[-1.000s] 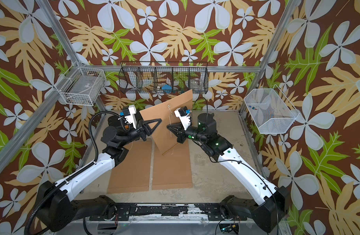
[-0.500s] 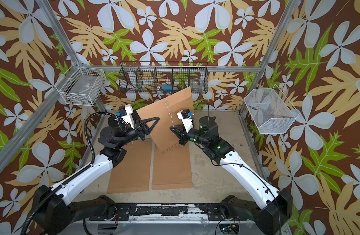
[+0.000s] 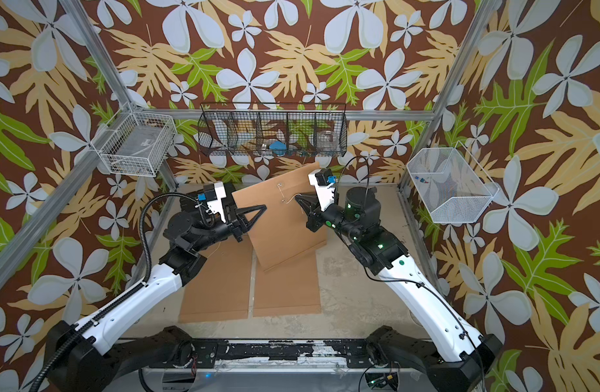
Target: Open the file bag
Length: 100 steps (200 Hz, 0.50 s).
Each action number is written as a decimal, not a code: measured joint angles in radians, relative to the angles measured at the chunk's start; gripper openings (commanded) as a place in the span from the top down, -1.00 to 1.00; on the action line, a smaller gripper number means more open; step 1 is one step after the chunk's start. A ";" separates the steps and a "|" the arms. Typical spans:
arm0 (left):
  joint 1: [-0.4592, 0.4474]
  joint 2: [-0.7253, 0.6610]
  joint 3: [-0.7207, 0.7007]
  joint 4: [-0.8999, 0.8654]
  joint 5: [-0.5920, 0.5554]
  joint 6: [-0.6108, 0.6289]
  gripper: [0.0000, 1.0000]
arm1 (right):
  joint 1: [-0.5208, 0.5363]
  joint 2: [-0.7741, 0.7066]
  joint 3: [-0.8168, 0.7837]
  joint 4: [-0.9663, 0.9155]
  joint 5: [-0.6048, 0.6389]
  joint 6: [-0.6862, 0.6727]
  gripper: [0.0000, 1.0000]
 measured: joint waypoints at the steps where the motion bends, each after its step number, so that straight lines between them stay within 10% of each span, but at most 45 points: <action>1: 0.000 0.000 0.000 0.000 0.000 0.001 1.00 | 0.000 0.000 0.002 -0.001 0.000 -0.001 1.00; 100: 0.000 0.029 -0.025 -0.040 -0.015 0.040 1.00 | 0.009 0.048 0.101 -0.029 -0.117 -0.014 1.00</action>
